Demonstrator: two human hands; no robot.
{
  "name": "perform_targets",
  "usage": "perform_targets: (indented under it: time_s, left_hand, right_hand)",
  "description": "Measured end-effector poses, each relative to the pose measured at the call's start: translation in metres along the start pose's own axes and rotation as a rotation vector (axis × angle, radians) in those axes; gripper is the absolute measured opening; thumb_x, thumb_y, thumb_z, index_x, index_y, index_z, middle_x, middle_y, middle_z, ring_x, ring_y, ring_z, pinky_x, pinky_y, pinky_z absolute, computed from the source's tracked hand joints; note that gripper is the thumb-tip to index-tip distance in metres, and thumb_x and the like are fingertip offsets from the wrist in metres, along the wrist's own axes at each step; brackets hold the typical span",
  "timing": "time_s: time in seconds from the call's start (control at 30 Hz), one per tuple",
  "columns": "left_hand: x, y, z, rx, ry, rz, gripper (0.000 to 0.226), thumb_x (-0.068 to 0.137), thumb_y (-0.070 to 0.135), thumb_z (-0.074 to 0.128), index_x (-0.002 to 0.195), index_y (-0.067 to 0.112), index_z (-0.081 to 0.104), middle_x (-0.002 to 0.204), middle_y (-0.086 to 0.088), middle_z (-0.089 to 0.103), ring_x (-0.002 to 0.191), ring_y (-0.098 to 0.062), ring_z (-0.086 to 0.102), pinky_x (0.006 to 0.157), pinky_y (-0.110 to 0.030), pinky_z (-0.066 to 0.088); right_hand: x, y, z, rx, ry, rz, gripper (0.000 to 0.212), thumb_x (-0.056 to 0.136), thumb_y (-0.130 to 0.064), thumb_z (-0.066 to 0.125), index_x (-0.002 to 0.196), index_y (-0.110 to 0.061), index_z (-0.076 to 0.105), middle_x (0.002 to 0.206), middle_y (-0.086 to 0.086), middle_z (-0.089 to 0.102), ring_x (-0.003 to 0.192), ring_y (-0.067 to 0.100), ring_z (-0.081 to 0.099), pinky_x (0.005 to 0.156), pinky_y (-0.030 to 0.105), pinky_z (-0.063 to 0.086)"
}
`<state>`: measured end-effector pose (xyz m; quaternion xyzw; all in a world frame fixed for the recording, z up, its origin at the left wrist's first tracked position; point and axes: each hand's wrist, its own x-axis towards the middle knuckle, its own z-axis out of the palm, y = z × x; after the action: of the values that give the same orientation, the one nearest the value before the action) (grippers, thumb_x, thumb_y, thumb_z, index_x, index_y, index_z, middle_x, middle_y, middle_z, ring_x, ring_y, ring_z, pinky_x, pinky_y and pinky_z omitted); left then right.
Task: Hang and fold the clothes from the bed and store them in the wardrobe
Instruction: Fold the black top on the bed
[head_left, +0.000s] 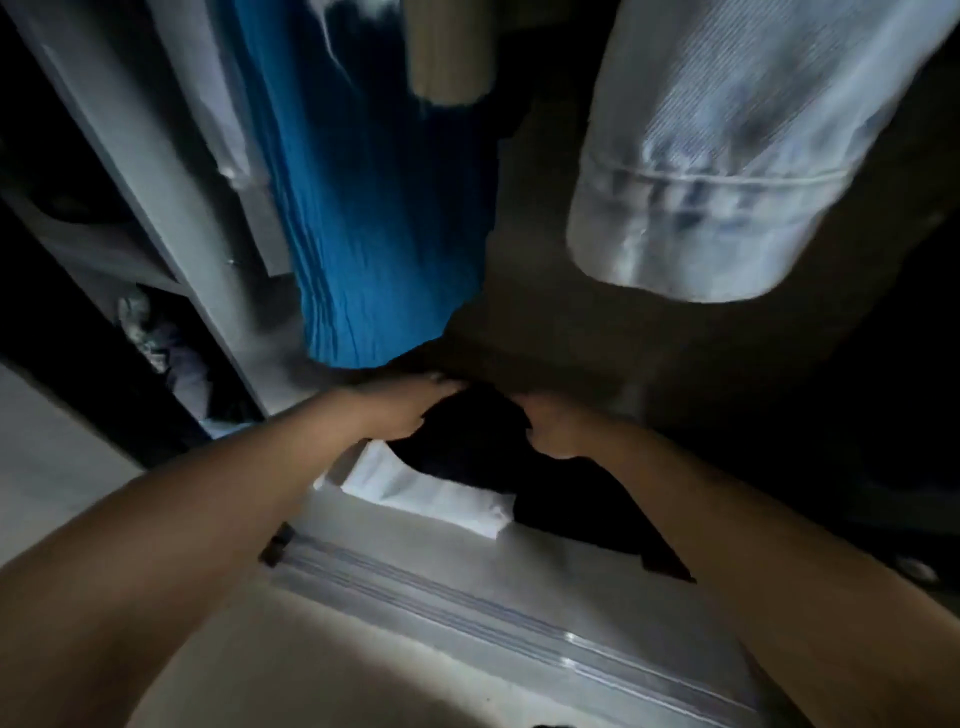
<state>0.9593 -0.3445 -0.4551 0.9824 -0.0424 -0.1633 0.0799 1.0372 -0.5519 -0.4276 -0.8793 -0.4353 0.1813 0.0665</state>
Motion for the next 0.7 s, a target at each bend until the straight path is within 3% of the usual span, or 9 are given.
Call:
perform_targets:
  time_s: [0.03,0.1,0.2,0.27,0.33,0.37,0.43,0.5,0.7]
  left_hand:
    - [0.015,-0.022,0.008,0.062,0.077,-0.018,0.073,0.090,0.002,0.048,0.153,0.026,0.020,0.156,-0.005,0.028,0.138,-0.028,0.035,0.110,-0.034,0.032]
    - [0.032,-0.055,0.028,0.208,0.191,-0.056,0.079,0.087,0.004,0.050,0.153,0.031,0.017,0.159,0.000,0.021,0.139,-0.028,0.033,0.108,-0.035,0.033]
    - [0.042,-0.088,0.104,0.420,0.259,-0.137,0.079,0.084,0.001,0.039,0.152,0.034,0.019,0.156,0.000,0.032,0.133,-0.027,0.045,0.101,-0.040,0.040]
    - [0.049,-0.093,0.174,0.464,0.199,-0.206,0.075,0.079,0.010,0.036,0.150,0.029,0.025,0.134,-0.006,0.060,0.114,-0.023,0.063,0.089,-0.045,0.051]
    - [0.053,-0.091,0.235,0.301,0.165,-0.351,0.070,0.078,0.017,0.039,0.147,0.026,0.035,0.127,-0.011,0.064,0.110,-0.026,0.066,0.082,-0.054,0.054]
    - [0.053,-0.090,0.249,0.181,0.189,-0.396,0.067,0.082,0.015,0.042,0.148,0.025,0.036,0.139,-0.014,0.054,0.123,-0.029,0.057,0.090,-0.059,0.048]
    - [0.059,-0.099,0.272,0.059,0.238,-0.575,0.074,0.092,0.012,0.043,0.154,0.030,0.008,0.161,-0.012,0.013,0.148,-0.029,0.017,0.110,-0.060,0.023]
    - [0.061,-0.104,0.271,0.100,0.137,-0.624,0.078,0.096,0.011,0.036,0.151,0.031,-0.014,0.162,-0.010,-0.009,0.150,-0.027,-0.006,0.114,-0.058,0.010]
    - [0.025,-0.071,0.234,0.056,-0.044,-0.588,0.087,0.092,0.006,0.043,0.151,0.027,-0.017,0.161,-0.008,-0.015,0.149,-0.024,-0.010,0.117,-0.052,0.007]
  right_hand:
    - [0.026,0.002,0.012,-0.098,0.293,-0.059,0.037,0.090,-0.008,0.056,0.126,-0.005,0.062,0.124,0.018,0.064,0.114,0.028,0.062,0.096,0.032,0.047]
    - [0.063,0.000,0.039,-0.225,0.489,-0.144,0.047,0.081,-0.011,0.069,0.126,-0.002,0.061,0.120,0.021,0.065,0.106,0.029,0.066,0.088,0.033,0.053]
    - [0.112,-0.001,0.138,-0.097,0.085,0.158,0.069,0.097,-0.007,0.040,0.155,-0.026,0.009,0.160,0.012,0.016,0.145,0.040,0.017,0.113,0.059,0.025]
    - [0.128,0.005,0.216,-0.037,-0.038,0.213,0.079,0.097,-0.007,0.039,0.153,-0.037,-0.008,0.163,0.004,-0.007,0.148,0.039,-0.008,0.112,0.068,0.008]
    - [0.141,0.011,0.272,-0.086,-0.066,0.190,0.088,0.097,-0.015,0.046,0.148,-0.042,-0.021,0.159,0.001,-0.027,0.145,0.038,-0.023,0.109,0.071,-0.001]
    - [0.146,0.013,0.282,-0.116,-0.068,0.175,0.089,0.098,-0.021,0.046,0.146,-0.043,-0.025,0.156,0.001,-0.033,0.143,0.038,-0.027,0.108,0.072,-0.003]
    - [0.151,0.015,0.289,-0.149,-0.095,0.130,0.083,0.099,-0.034,0.044,0.146,-0.043,-0.024,0.155,0.001,-0.035,0.143,0.038,-0.028,0.108,0.072,-0.003]
    - [0.147,0.016,0.279,-0.136,-0.166,0.101,0.076,0.100,-0.042,0.041,0.149,-0.042,-0.018,0.157,0.002,-0.032,0.144,0.038,-0.025,0.109,0.071,0.000]
    - [0.104,-0.004,0.230,-0.152,-0.281,0.130,0.070,0.102,-0.044,0.036,0.153,-0.035,-0.010,0.161,0.006,-0.021,0.147,0.037,-0.017,0.113,0.067,0.004]
